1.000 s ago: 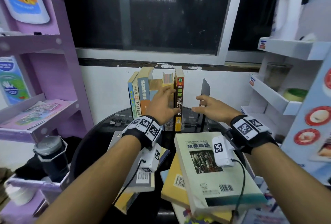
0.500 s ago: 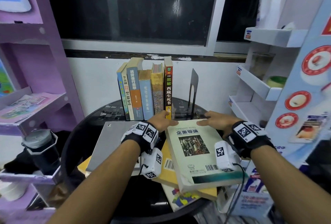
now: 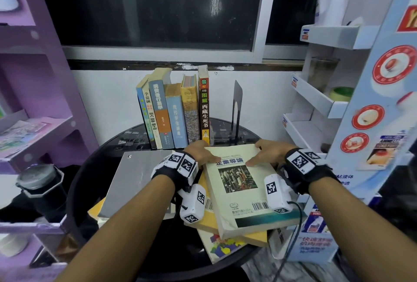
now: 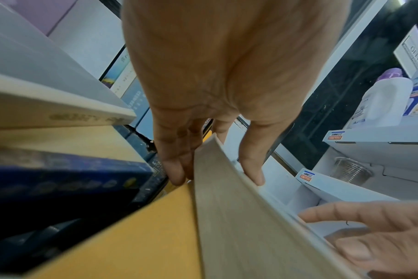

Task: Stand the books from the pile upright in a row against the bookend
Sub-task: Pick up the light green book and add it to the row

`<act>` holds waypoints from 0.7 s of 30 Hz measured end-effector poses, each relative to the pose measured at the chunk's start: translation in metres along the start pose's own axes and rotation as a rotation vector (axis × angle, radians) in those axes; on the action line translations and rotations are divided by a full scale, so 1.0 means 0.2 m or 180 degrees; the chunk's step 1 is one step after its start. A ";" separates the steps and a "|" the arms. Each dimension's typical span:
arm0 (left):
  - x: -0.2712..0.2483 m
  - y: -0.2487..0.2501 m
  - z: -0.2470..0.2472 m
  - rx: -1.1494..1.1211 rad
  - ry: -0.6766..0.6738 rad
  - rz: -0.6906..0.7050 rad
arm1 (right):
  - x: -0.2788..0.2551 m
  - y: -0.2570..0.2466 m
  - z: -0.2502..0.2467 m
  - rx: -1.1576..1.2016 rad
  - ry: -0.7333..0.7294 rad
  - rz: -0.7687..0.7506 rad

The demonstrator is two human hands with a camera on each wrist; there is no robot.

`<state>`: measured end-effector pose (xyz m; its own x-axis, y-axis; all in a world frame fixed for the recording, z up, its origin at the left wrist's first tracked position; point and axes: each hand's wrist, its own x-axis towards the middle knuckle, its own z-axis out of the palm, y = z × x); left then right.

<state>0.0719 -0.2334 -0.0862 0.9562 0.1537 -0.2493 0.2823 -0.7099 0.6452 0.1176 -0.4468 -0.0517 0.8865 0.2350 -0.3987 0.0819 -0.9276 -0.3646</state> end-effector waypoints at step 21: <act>-0.08 0.13 -0.14 -0.2042 0.0461 0.0635 | -0.10 -0.05 -0.16 0.0790 0.0433 -0.0278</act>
<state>0.0654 -0.2351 -0.0442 0.9828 0.1842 -0.0110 0.0473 -0.1936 0.9799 0.1134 -0.4516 -0.0136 0.9352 0.2541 -0.2465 0.0614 -0.8023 -0.5938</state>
